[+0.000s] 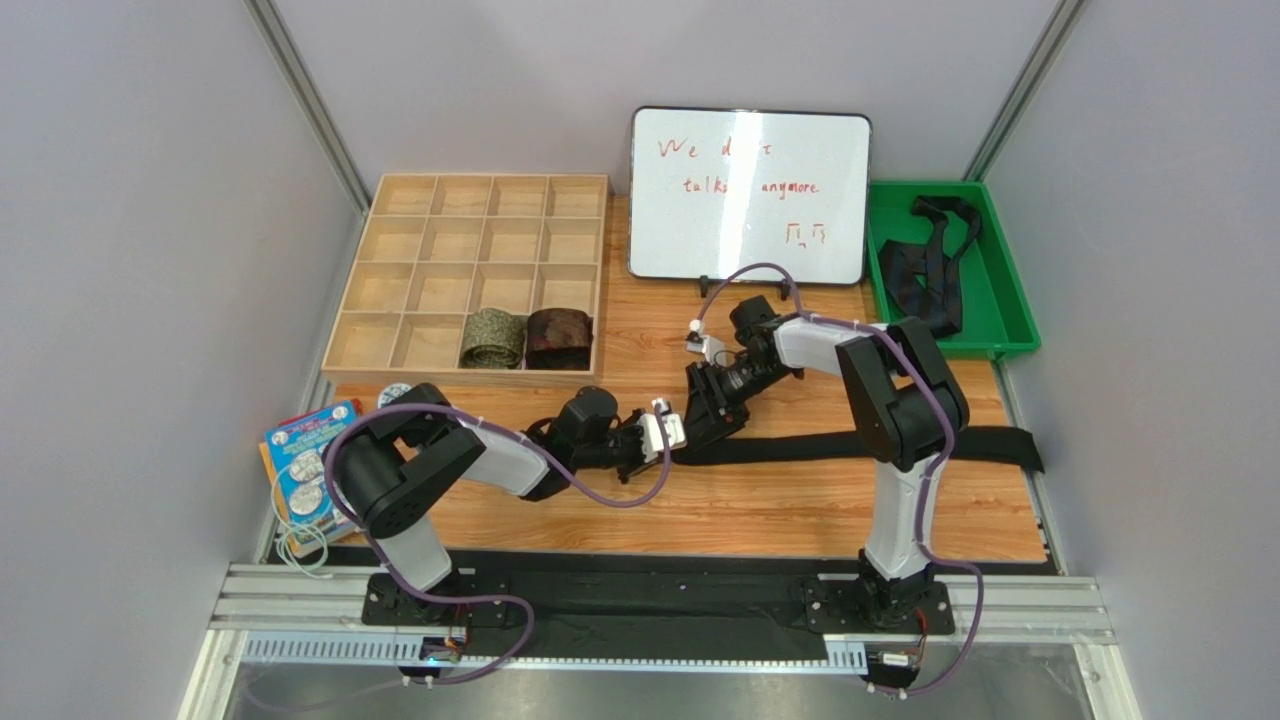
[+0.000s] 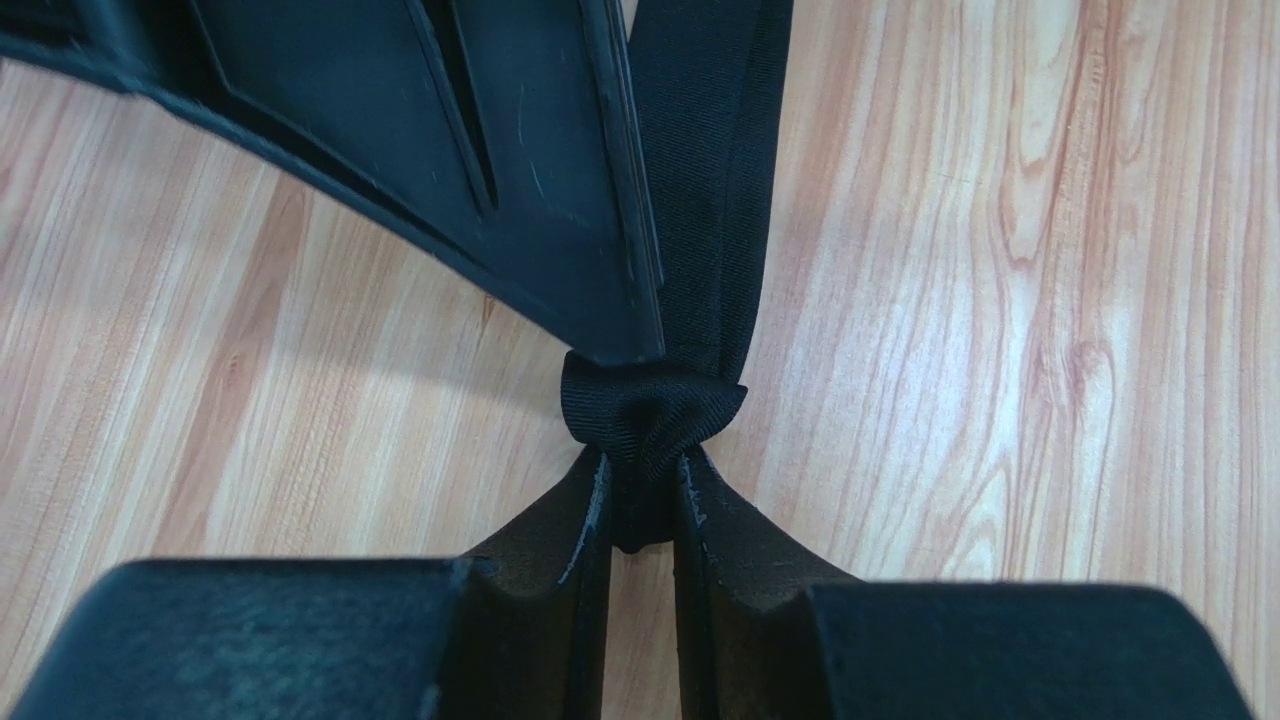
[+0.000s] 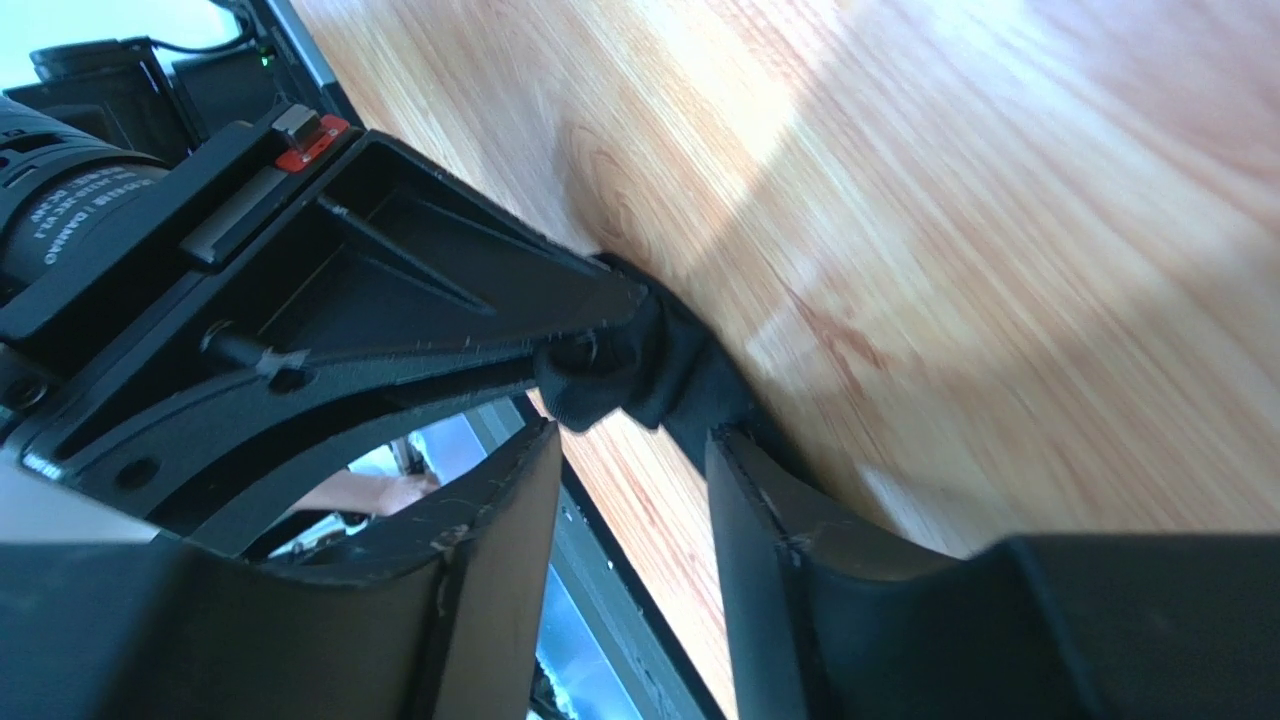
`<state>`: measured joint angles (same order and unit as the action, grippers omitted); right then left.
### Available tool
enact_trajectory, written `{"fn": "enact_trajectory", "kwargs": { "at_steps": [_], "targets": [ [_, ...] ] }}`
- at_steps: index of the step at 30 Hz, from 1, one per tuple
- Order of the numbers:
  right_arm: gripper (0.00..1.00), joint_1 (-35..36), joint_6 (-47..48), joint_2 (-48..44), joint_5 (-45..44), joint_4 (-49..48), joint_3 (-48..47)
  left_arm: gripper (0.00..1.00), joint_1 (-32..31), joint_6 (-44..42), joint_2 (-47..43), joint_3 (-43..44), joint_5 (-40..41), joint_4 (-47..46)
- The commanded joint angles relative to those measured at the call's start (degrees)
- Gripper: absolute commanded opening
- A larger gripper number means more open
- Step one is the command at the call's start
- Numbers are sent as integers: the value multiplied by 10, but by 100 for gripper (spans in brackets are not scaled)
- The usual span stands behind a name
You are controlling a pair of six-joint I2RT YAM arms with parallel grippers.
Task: Roll the ties
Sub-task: Roll the tie at the center of the board.
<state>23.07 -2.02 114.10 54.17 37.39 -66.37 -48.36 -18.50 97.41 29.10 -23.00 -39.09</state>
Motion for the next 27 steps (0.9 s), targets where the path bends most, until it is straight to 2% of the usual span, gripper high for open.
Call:
{"fn": "enact_trajectory", "kwargs": {
  "at_steps": [1, 4, 8, 15, 18, 27],
  "targets": [
    [50, -9, 4, -35, -18, 21, -7, 13, -2, -15, -2, 10, 11, 53],
    [54, -5, -8, -27, -29, 8, -10, 13, -2, -14, 1, 16, 12, 60],
    [55, 8, -32, -18, -45, -19, -10, 13, -2, -14, 2, 19, 10, 66],
    [50, 27, -65, -20, -64, -47, -15, 14, -2, -16, 9, 28, 17, 81],
    [38, 35, -65, -20, -84, -35, -21, 14, -2, -15, 9, 32, 22, 87],
    [41, 33, -60, -64, -138, 28, -46, 14, -2, -17, 1, 30, 29, 96]
  ]
}}
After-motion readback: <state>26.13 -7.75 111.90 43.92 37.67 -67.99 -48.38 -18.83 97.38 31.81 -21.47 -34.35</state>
